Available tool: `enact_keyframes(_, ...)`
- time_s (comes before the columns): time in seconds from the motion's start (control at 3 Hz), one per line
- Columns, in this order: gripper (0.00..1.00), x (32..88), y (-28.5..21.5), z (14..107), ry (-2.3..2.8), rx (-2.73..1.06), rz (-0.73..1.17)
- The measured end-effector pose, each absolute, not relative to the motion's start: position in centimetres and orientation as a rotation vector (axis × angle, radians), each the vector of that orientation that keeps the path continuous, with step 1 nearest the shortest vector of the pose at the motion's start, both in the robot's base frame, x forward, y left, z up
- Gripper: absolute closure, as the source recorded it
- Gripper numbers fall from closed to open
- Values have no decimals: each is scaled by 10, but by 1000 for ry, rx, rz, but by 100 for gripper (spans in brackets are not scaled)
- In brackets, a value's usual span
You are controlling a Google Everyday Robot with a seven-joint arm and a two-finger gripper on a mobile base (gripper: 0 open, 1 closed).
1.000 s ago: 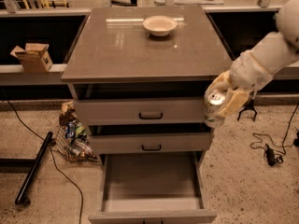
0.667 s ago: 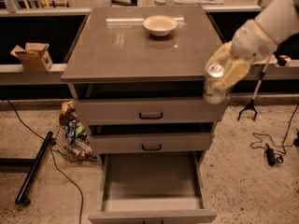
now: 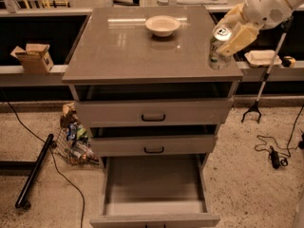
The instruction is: Pick 7up can from bottom drawer and place on counter
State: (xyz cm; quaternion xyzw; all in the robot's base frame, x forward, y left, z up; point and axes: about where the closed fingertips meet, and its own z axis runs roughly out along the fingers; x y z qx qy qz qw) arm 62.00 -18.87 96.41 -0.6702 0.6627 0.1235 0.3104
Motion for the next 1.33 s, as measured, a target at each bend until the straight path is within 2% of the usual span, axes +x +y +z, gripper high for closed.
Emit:
enact_keyframes(0.67, 100, 652, -178, 969, 1819, -1646, 263)
enact_keyframes(1.0, 100, 679, -178, 958, 1980, -1451, 274)
enact_keyframes(1.33, 100, 697, -180, 934, 2121, -1261, 362)
